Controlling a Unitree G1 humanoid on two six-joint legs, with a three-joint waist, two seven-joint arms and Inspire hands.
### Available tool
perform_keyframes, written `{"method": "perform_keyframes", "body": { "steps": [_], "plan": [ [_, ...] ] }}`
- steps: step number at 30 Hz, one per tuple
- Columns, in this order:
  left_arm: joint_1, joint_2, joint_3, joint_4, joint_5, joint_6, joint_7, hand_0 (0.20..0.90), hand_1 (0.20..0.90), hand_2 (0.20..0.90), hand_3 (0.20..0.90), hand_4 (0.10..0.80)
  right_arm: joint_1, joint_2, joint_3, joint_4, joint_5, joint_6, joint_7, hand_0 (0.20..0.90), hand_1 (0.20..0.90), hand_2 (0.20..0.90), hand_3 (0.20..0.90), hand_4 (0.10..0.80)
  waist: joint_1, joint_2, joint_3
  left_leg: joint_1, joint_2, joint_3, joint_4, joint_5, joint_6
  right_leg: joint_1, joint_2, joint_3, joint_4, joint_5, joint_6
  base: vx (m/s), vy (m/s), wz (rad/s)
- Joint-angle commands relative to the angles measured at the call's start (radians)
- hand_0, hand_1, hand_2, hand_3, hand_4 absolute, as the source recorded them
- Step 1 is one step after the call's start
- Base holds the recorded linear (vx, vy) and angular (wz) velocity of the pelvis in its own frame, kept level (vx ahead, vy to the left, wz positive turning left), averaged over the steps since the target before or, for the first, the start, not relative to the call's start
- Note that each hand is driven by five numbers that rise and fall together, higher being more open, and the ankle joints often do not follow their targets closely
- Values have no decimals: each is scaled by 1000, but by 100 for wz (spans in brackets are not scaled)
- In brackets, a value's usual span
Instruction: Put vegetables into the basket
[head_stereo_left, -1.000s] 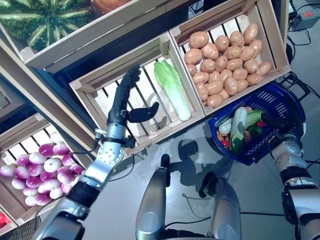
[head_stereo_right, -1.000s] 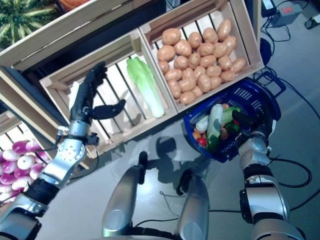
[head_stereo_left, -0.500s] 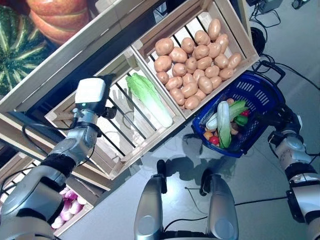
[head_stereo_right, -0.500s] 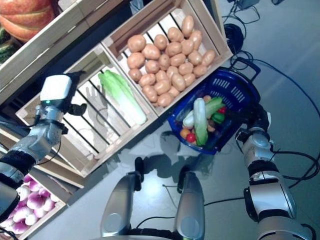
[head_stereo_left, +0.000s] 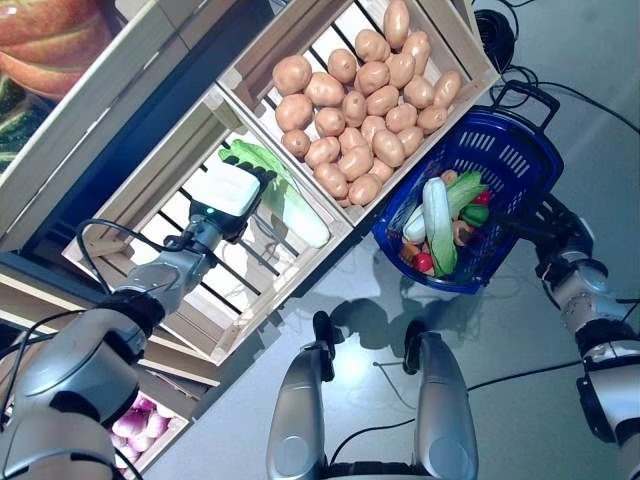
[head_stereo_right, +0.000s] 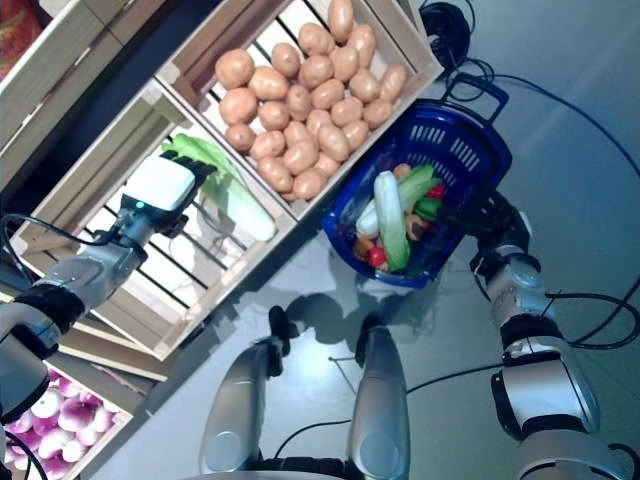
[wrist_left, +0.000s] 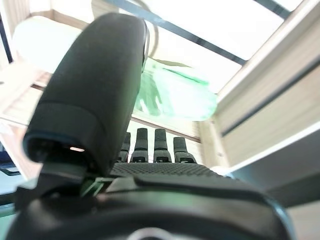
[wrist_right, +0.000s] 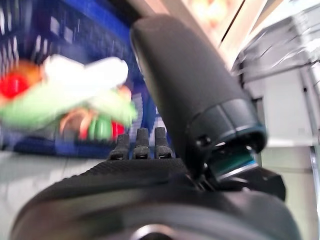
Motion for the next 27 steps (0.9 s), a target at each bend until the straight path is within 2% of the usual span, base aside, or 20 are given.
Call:
{"method": "perform_keyframes", "body": {
  "steps": [1, 5, 9, 11, 17, 27],
  "plan": [
    [-108, 52, 81, -15, 58, 20, 72, 900, 900, 900, 900, 800, -6, 32, 13, -157, 197, -80, 132, 900, 900, 900, 900, 800, -18, -25, -4, -22, 5, 0, 55, -3, -1, 37, 4, 33, -120, 164, 7, -45, 10, 4],
    [-104, 60, 78, -44, 108, 18, 75, 900, 900, 900, 900, 800, 52, 96, 7, -274, 321, -74, 189, 900, 900, 900, 900, 800, -23, -37, -4, -46, 2, -1, 68, -18, 3, 16, 5, 37, -122, 170, 14, -42, 12, 6],
    [-101, 62, 76, -45, 137, 17, 66, 900, 900, 900, 900, 800, 80, 142, 27, -367, 306, -112, 159, 900, 900, 900, 900, 800, -28, -46, -4, -69, 7, -1, 87, -32, 4, -3, 0, 41, -117, 173, 22, -46, 28, 4],
    [-99, 69, 73, -58, 141, 22, 32, 900, 900, 900, 900, 800, 83, 145, 36, -396, 295, -124, 136, 900, 900, 900, 900, 800, -29, -46, -4, -82, 10, 0, 103, -42, 7, -15, -5, 45, -106, 171, 23, -39, 40, 3],
    [-107, 86, 64, -69, 186, 18, 40, 900, 900, 900, 900, 800, 71, 129, 33, -412, 291, -141, 100, 900, 900, 900, 900, 800, -28, -52, -4, -119, 19, 0, 156, -72, 12, -44, -17, 49, -74, 167, 25, -23, 10, 1],
    [-182, 107, 14, -70, 301, -48, 129, 900, 900, 900, 900, 800, 67, 96, 24, -392, 309, -143, 81, 900, 900, 900, 900, 800, -34, -62, -4, -200, 27, -3, 239, -122, 24, -123, -27, 64, -20, 166, 33, -7, 0, 0]
  ]
}}
